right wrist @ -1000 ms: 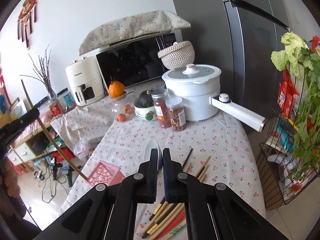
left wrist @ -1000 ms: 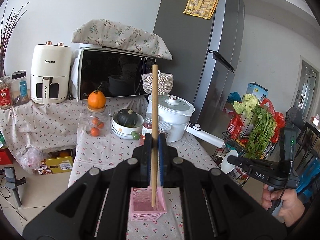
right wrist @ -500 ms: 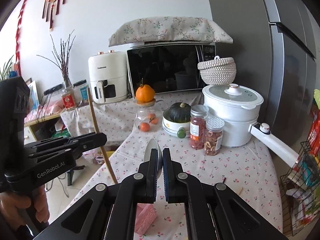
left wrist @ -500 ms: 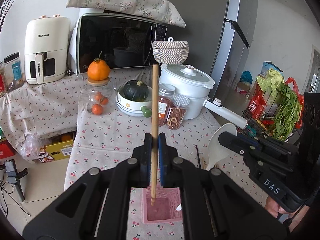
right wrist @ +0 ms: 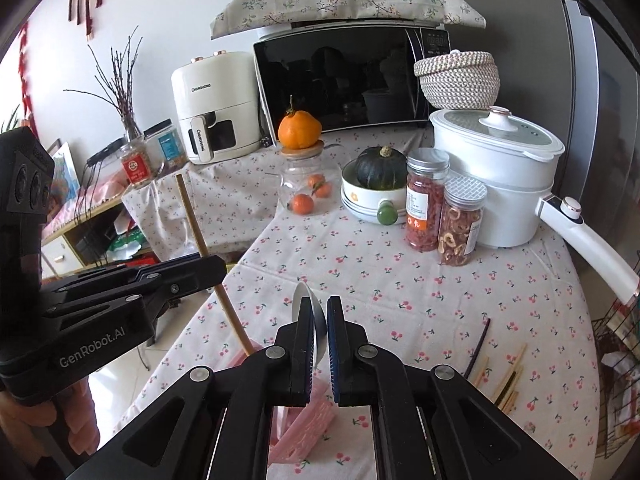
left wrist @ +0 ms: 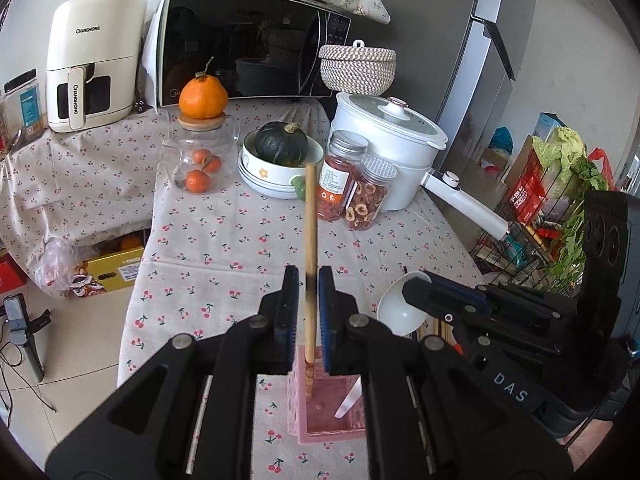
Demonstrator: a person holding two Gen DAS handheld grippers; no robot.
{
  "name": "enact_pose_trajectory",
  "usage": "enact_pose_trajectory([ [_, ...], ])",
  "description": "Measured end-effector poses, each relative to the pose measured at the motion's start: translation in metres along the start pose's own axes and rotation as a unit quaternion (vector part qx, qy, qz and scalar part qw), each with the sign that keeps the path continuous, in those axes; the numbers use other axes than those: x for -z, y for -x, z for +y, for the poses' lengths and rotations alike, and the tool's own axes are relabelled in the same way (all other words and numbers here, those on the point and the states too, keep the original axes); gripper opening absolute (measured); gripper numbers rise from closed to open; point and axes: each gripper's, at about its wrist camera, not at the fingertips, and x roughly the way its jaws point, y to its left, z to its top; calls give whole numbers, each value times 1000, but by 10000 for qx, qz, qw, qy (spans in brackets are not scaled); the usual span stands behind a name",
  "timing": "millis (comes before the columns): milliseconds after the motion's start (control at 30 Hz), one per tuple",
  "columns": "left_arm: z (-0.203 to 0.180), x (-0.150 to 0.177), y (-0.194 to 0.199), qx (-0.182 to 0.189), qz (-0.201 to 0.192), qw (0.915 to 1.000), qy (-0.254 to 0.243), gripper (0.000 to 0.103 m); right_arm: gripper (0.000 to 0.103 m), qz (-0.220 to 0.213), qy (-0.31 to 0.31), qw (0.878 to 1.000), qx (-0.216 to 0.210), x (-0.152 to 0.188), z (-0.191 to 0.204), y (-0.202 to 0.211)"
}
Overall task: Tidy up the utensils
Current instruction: 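Lower the chopstick into the pink basket with the left tool while the right tool drops the white spoon in, then move the left tool to the black chopstick and close on it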
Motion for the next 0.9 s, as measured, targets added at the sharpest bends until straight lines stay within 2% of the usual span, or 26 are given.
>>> enact_pose_trajectory([
  [33,2,-1,1,10,-14,10000,39,24,9,27,-54,10000,-26,0,-1,0],
  [67,3,-1,3,3,-35,10000,78,37,12,34,-110,9999,-54,0,-3,1],
  [100,4,-1,5,-1,-61,9999,109,45,14,20,-168,9998,-87,-1,-5,3],
  [200,6,-1,11,24,-77,9999,151,53,22,-66,-341,9992,-199,-4,-10,14],
  [233,6,-1,13,24,-77,9998,169,56,29,-107,-401,9989,-217,-5,-13,19],
  [267,6,-1,16,6,-87,9998,185,63,39,-158,-455,9986,-216,-6,-16,25],
  [300,5,0,18,-63,-100,9997,193,72,44,-213,-502,9983,-209,-7,-18,30],
  [333,3,1,22,-133,-120,9997,189,76,51,-263,-544,9980,-200,-8,-21,37],
  [367,2,1,25,-171,-155,9996,183,83,54,-291,-578,9977,-187,-8,-24,42],
  [500,-5,5,34,-417,-179,9989,118,96,65,-327,-657,9973,-34,-5,-36,64],
  [667,-15,16,37,-599,-37,9982,67,101,81,-315,-783,9962,202,6,-56,87],
  [900,-43,34,42,-853,184,9947,-540,102,86,-165,-943,9938,557,24,-83,114],
])
